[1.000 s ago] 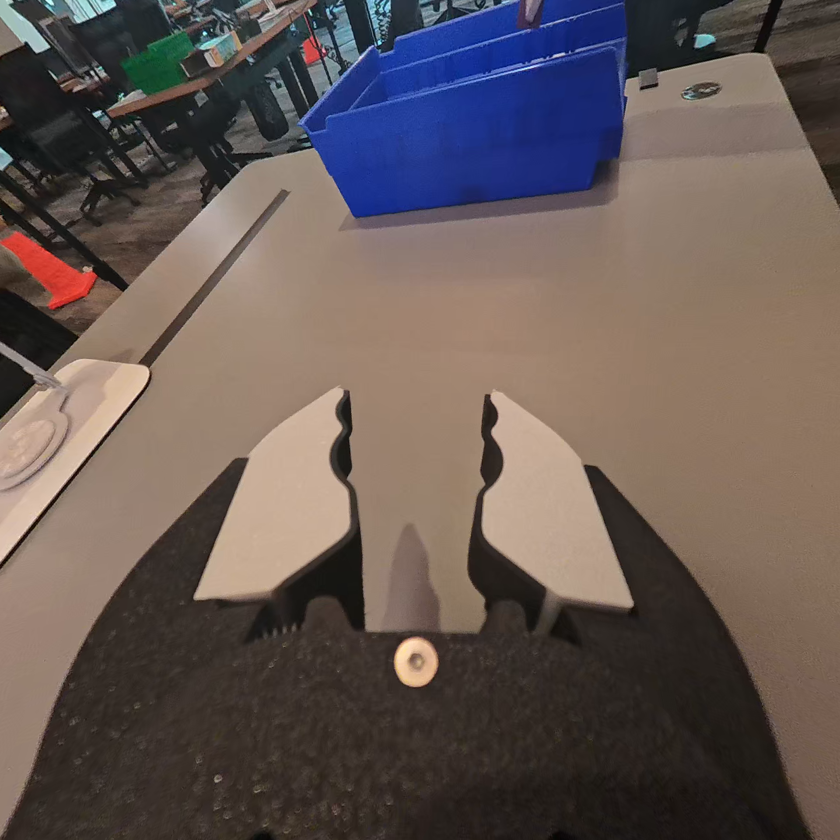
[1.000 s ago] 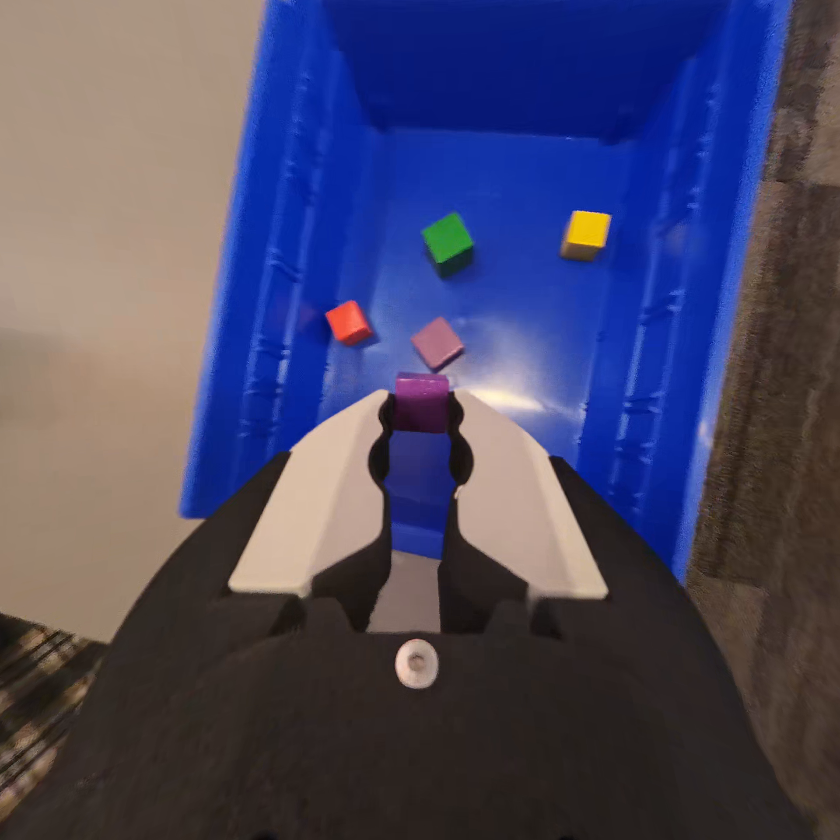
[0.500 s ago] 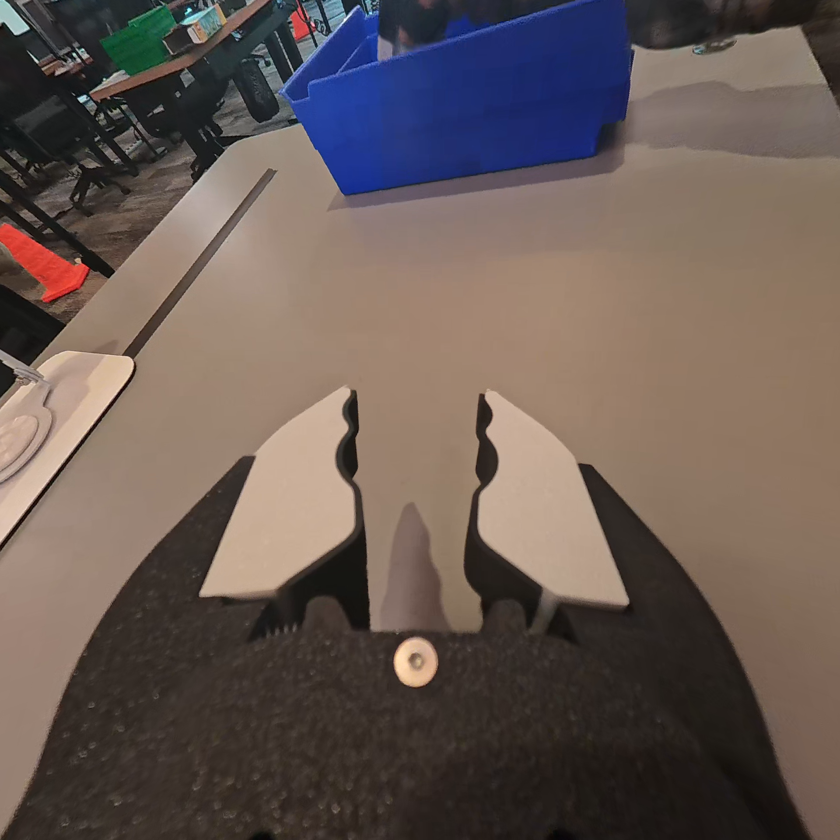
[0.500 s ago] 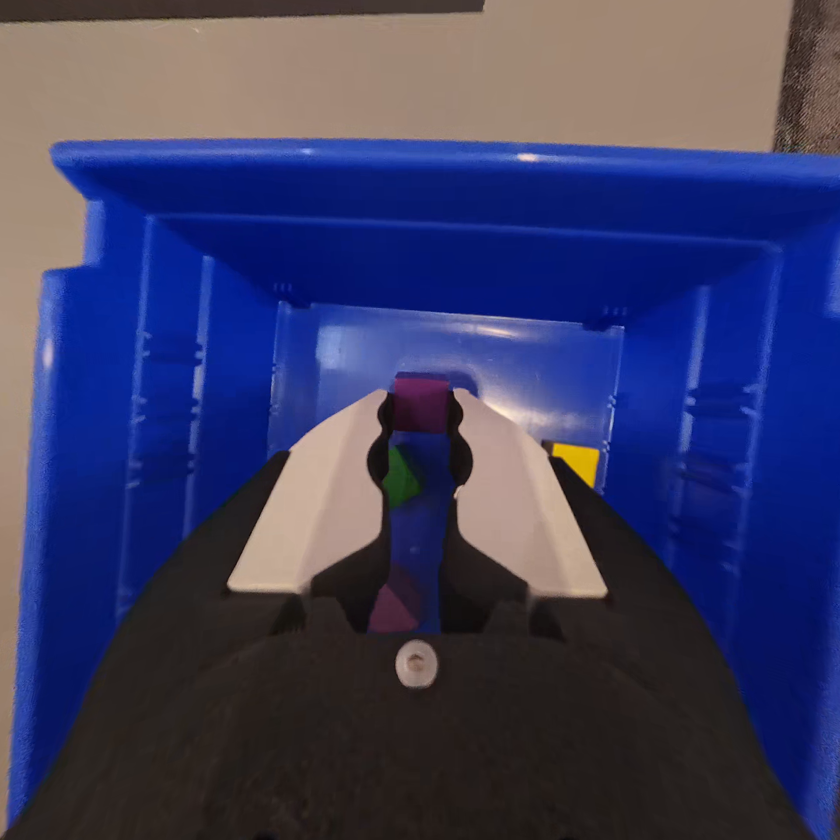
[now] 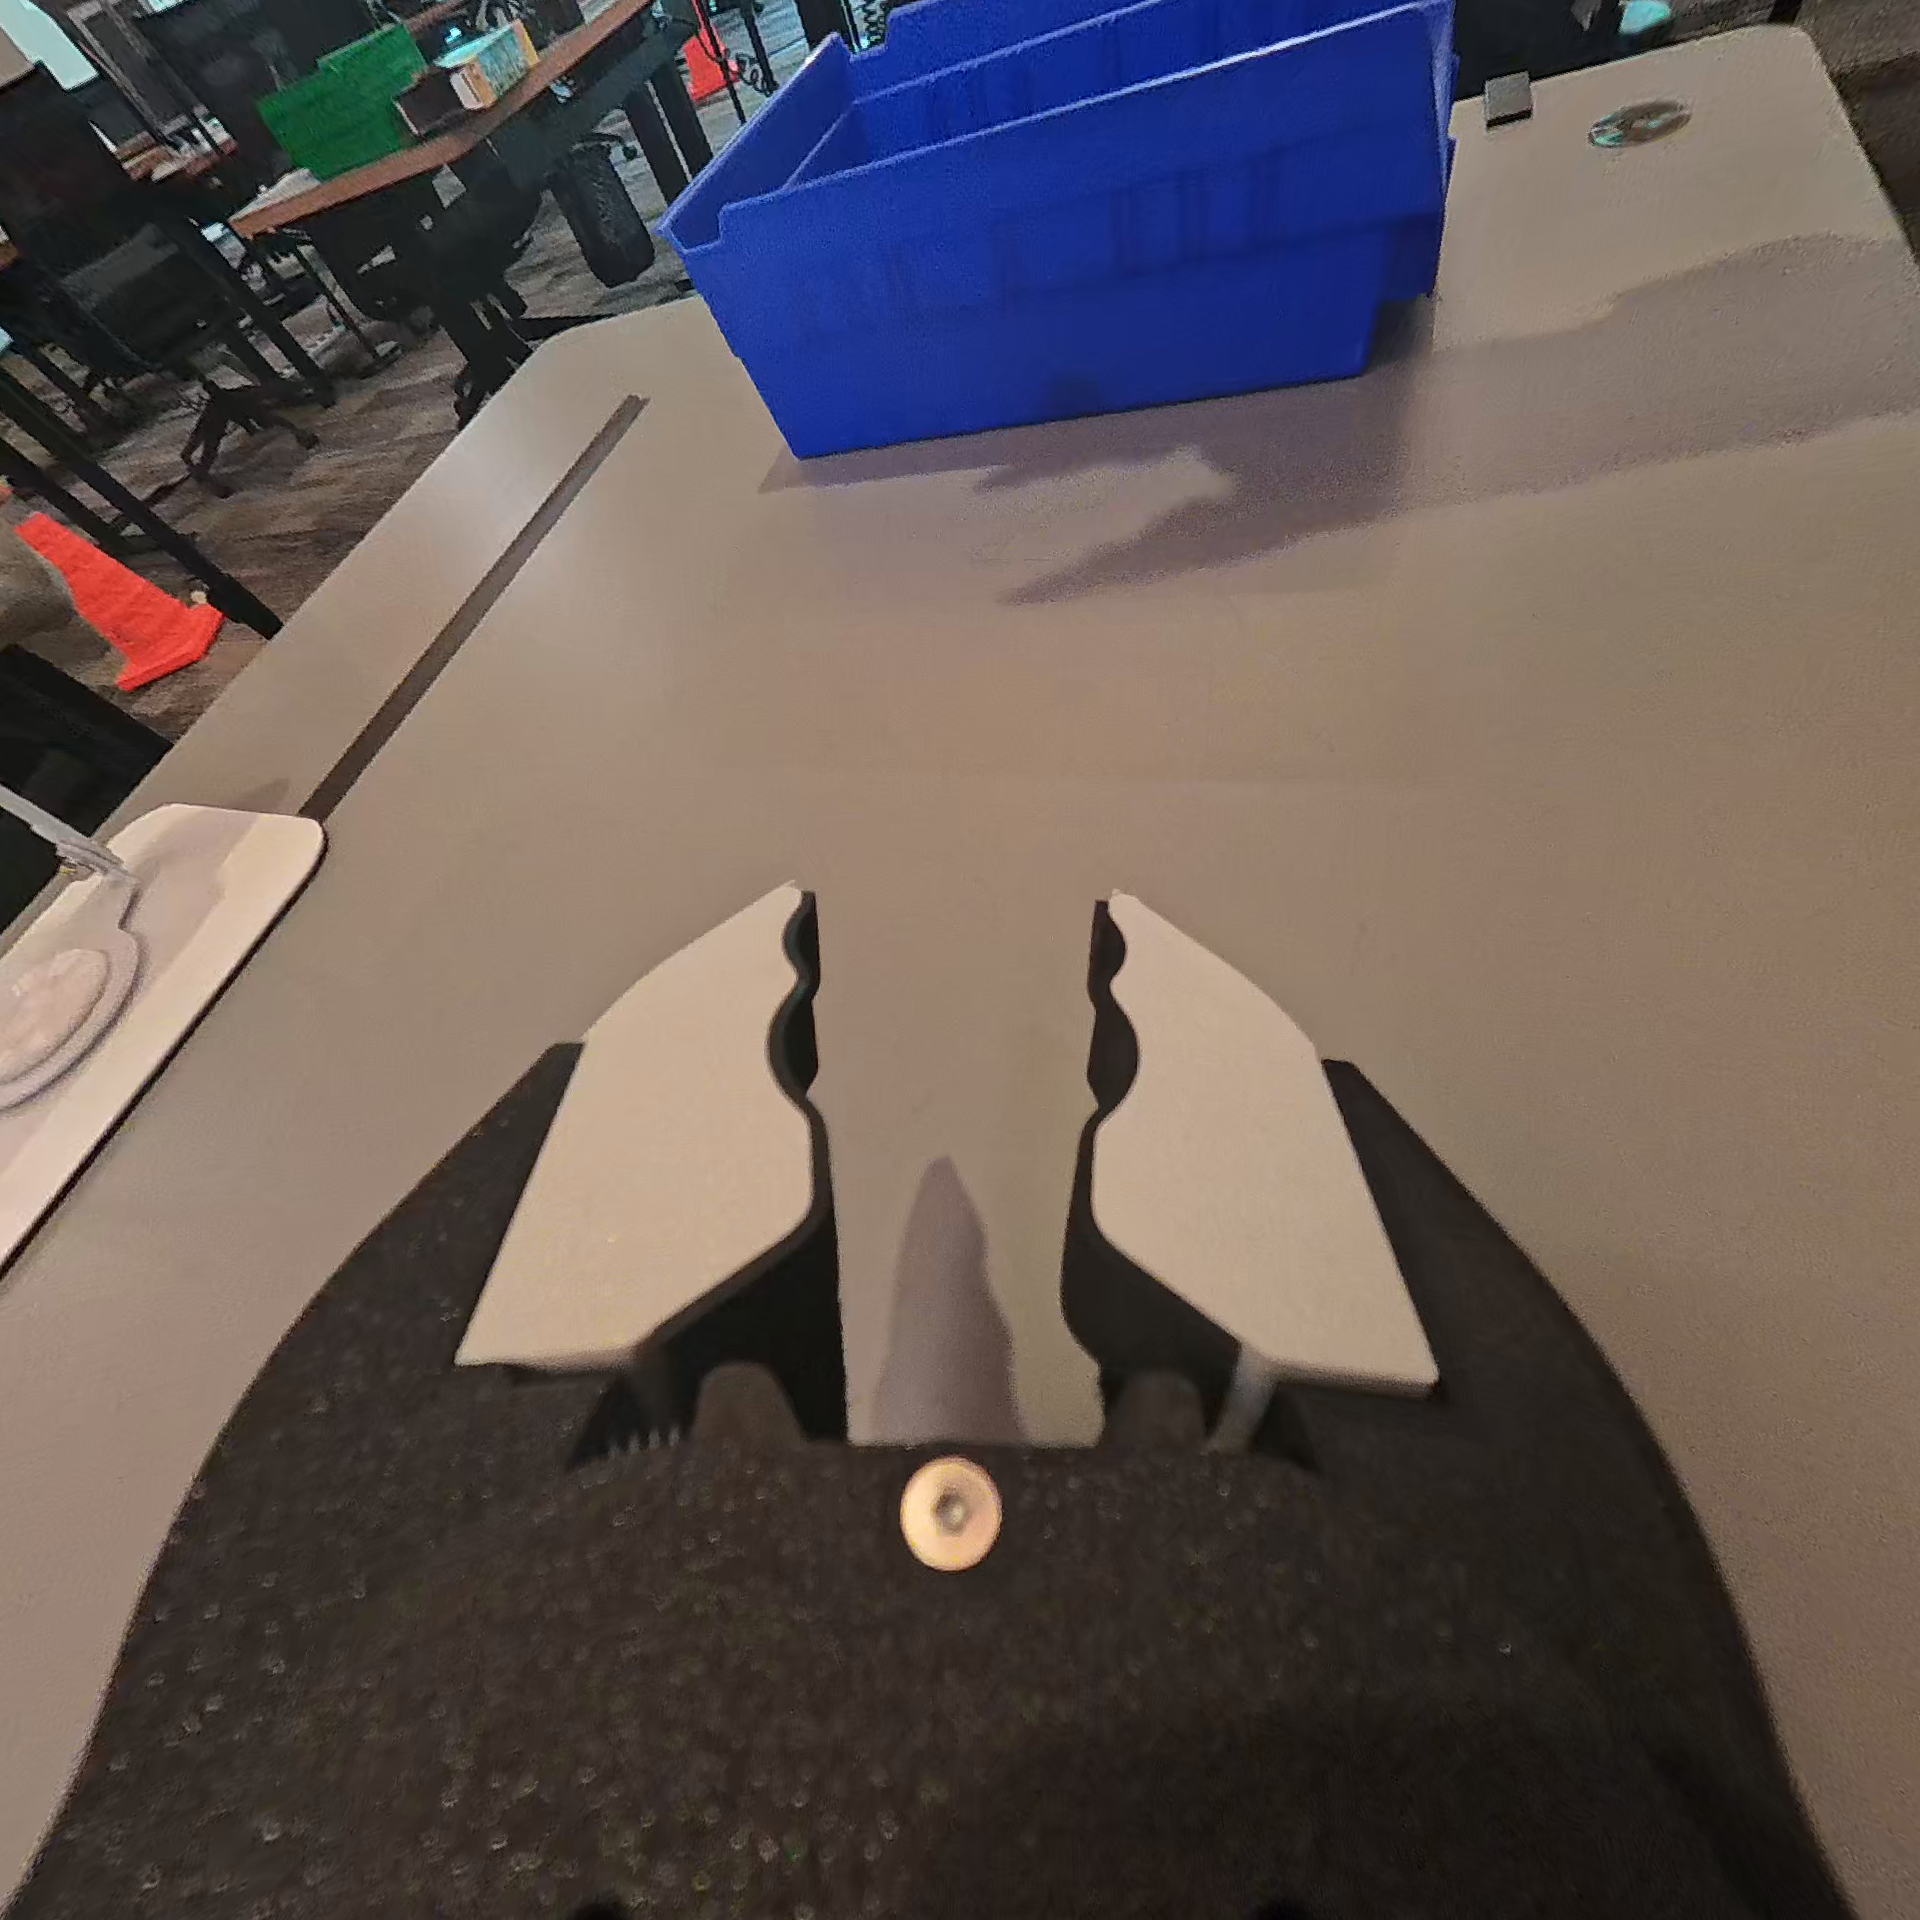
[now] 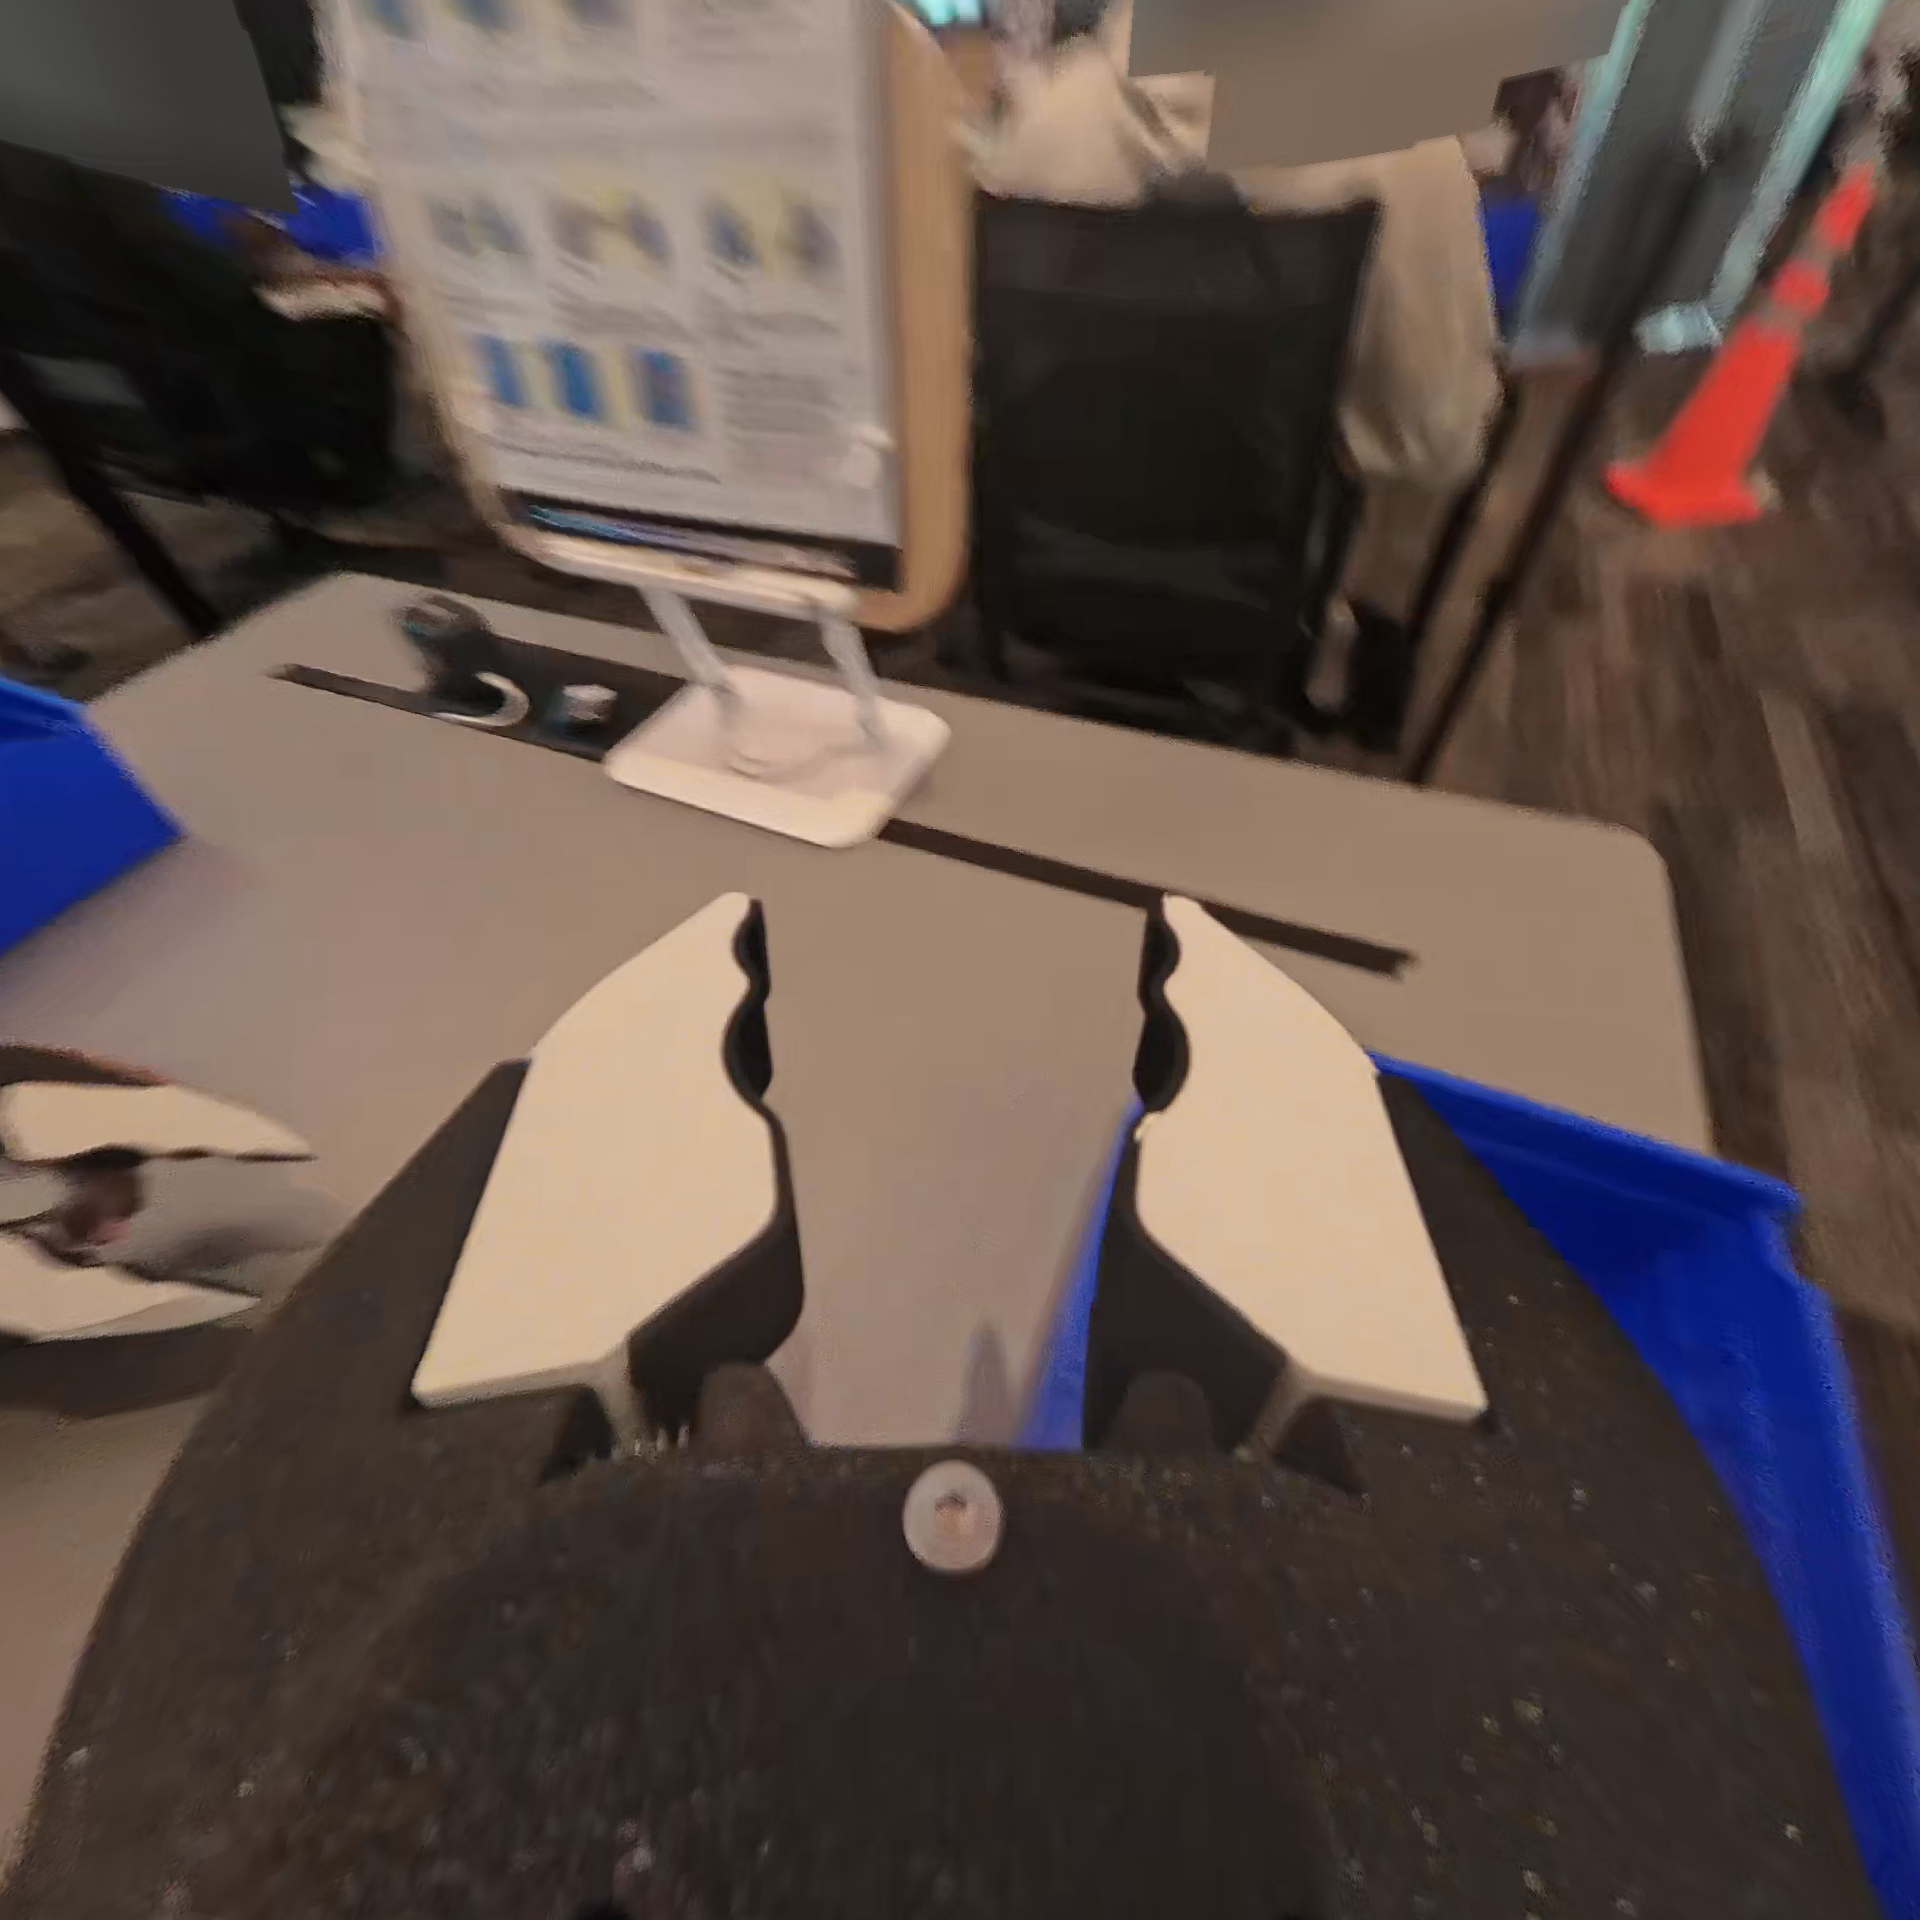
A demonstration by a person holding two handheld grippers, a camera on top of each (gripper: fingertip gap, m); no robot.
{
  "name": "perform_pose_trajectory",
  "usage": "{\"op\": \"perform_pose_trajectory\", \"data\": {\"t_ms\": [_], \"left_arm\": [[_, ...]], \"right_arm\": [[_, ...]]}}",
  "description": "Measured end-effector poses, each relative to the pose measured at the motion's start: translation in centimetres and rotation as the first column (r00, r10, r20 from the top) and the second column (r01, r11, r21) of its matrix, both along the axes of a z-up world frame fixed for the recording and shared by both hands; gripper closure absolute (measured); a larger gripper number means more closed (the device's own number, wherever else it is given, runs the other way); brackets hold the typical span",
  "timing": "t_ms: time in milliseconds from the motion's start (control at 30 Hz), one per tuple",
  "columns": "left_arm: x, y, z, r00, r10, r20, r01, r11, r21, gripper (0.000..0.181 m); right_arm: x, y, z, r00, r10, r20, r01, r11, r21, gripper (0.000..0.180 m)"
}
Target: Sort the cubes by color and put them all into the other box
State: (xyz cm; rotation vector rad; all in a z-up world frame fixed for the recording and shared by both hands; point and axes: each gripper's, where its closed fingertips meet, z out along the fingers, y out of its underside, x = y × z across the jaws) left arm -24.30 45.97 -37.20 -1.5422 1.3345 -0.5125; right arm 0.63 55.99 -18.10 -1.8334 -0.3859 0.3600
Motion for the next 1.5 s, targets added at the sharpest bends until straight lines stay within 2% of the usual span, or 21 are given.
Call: {"op": "perform_pose_trajectory", "data": {"t_ms": [100,233,367,500,633,700,800,900,967,1033,1100,1233,1500], "left_arm": [[0.0,0.0,0.4,1.0,0.007,0.001,-0.007,1.0,0.021,0.131],[-0.6,0.1,1.4,1.0,0.02,0.02,-0.02,0.999,0.037,0.131],[-2.4,0.0,3.8,0.996,0.049,0.079,-0.051,0.998,0.036,0.129],[-6.8,-1.4,7.3,0.985,0.088,0.149,-0.095,0.995,0.039,0.128],[-14.2,-2.7,11.2,0.966,0.185,0.182,-0.2,0.977,0.068,0.127],[-19.6,-2.3,13.0,0.939,0.304,0.16,-0.32,0.943,0.091,0.129],[-29.9,-0.3,14.4,0.839,0.542,0.056,-0.544,0.831,0.116,0.126],[-39.4,1.4,12.8,0.728,0.68,-0.085,-0.681,0.732,0.021,0.122],[-43.0,1.2,10.2,0.73,0.66,-0.177,-0.681,0.724,-0.109,0.124],[-45.0,-0.2,7.2,0.76,0.59,-0.275,-0.648,0.719,-0.251,0.124],[-46.3,-2.1,4.5,0.778,0.498,-0.383,-0.618,0.716,-0.324,0.124],[-46.4,-5.2,0.6,0.818,0.268,-0.51,-0.488,0.792,-0.366,0.125],[-46.1,-5.0,-3.5,0.788,0.072,-0.611,-0.374,0.845,-0.382,0.128]], "right_arm": [[-7.1,-3.8,-0.7,0.986,0.164,-0.044,-0.158,0.98,0.12,0.108],[-15.3,-5.9,-6.5,0.925,0.352,-0.141,-0.33,0.931,0.158,0.106],[-19.9,-5.0,-12.3,0.885,0.414,-0.214,-0.383,0.907,0.172,0.106],[-21.6,-4.8,-14.4,0.874,0.438,-0.212,-0.399,0.894,0.202,0.107],[-22.0,-5.3,-15.1,0.886,0.45,-0.114,-0.417,0.879,0.231,0.109],[-22.3,-5.6,-15.4,0.88,0.464,-0.104,-0.431,0.871,0.234,0.109],[-22.7,-5.5,-16.0,0.881,0.464,-0.092,-0.437,0.873,0.217,0.11],[-23.0,-5.5,-16.5,0.883,0.464,-0.07,-0.443,0.874,0.201,0.11],[-23.0,-5.5,-16.6,0.888,0.457,-0.043,-0.44,0.875,0.203,0.11],[-23.0,-5.6,-16.5,0.893,0.449,-0.029,-0.433,0.877,0.209,0.11],[-23.2,-5.6,-16.4,0.896,0.444,-0.027,-0.428,0.878,0.216,0.111],[-24.1,-5.6,-16.6,0.887,0.461,-0.04,-0.443,0.872,0.208,0.111],[-26.7,-6.3,-16.9,0.864,0.503,-0.003,-0.493,0.848,0.196,0.109]]}}
